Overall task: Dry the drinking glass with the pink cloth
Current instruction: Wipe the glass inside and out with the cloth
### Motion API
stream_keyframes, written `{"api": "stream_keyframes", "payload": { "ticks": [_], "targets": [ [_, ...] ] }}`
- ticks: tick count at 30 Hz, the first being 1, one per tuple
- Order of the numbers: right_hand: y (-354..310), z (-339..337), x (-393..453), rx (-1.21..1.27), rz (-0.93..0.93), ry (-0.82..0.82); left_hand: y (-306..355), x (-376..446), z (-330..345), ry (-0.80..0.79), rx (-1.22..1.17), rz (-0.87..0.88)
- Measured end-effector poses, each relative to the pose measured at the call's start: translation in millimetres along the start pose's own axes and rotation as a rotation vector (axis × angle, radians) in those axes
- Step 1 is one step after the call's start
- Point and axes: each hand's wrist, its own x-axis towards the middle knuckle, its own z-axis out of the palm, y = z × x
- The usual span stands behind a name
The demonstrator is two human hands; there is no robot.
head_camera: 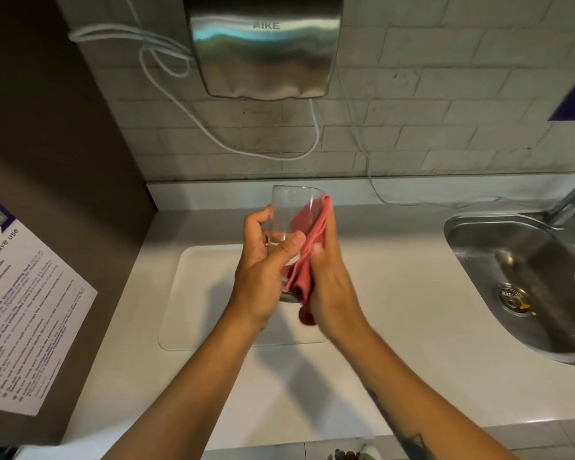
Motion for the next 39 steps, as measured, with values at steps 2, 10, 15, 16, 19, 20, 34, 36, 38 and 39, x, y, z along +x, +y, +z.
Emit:
{"api": "stream_keyframes", "payload": {
  "ticks": [2,10,15,16,19,20,34,36,38,39],
  "targets": [
    [-8.4,-7.6,16.5,0.013,0.022,0.042,-2.8,-3.1,3.1,-0.016,-0.032,-0.025],
    [0.8,6.9,-8.3,0.001,0.006,-0.023,8.3,5.6,-5.9,-0.023,-0.038,-0.012],
    [-11.1,0.2,10.0,0.057,0.012,-0.02,9.1,5.9,-3.5,-0.013,-0.063,-0.03],
    [-9.2,5.0,3.2,0.022,-0.014,-0.033,13.3,8.7,-3.8,0.01,-0.071,-0.023],
    [2.5,16.1,-11.6,-0.102,-0.109,-0.029,20.8,15.3,-5.4,0.011,-0.07,-0.021],
    [1.4,14.7,-7.5,-0.076,-0.08,-0.018,19.9,14.3,-4.2,0.003,-0.061,-0.028],
    [-0.5,12.1,-9.8,-0.085,0.029,0.014,13.4,8.3,0.4,0.057,0.193,0.027],
    [-1.8,9.8,-8.9,-0.085,0.006,0.002,10.6,0.5,1.2,0.126,0.301,0.129],
    [0.1,9.2,-11.3,-0.099,0.004,-0.017,10.1,-3.2,-1.1,0.15,0.351,0.157],
    [2.0,8.7,-12.7,-0.109,0.009,-0.021,9.9,-3.5,-2.6,0.141,0.337,0.138]
  ]
}}
